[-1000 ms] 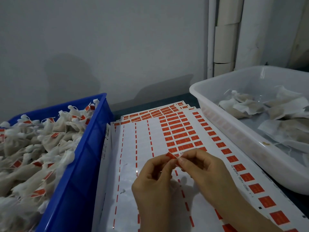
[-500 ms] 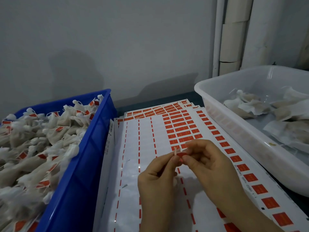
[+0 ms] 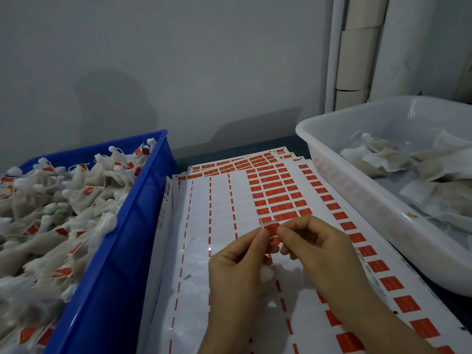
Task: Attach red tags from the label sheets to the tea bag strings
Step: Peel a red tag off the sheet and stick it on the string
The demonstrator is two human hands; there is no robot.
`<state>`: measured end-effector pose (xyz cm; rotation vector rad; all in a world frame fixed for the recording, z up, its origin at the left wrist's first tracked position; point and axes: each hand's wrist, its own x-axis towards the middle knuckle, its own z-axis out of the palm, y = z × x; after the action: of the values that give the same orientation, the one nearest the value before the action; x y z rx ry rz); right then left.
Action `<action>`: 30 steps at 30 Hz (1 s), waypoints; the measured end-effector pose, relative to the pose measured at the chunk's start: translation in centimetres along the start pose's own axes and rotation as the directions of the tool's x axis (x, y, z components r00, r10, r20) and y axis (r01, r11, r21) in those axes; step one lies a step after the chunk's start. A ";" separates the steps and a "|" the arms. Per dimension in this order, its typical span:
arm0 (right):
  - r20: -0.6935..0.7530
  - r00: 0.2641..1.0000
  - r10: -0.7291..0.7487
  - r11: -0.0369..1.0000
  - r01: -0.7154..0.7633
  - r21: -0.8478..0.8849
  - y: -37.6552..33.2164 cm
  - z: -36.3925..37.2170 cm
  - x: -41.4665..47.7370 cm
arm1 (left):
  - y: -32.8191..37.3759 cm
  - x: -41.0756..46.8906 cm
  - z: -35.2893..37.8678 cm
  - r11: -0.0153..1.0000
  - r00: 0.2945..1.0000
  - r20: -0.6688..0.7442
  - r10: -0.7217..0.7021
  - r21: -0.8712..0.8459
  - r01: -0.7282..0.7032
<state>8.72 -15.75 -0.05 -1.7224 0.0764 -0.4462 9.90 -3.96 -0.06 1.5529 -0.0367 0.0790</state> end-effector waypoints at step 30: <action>0.040 0.999 0.002 1.000 -0.002 -0.008 -0.1 0.0 0.0 | 0.0 0.4 0.1 0.999 1.000 -0.020 -0.012 -0.033 0.012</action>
<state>8.71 -15.69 0.08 -1.7385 0.0511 -0.4107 10.28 -4.04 -0.02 1.5196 -0.0131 0.0841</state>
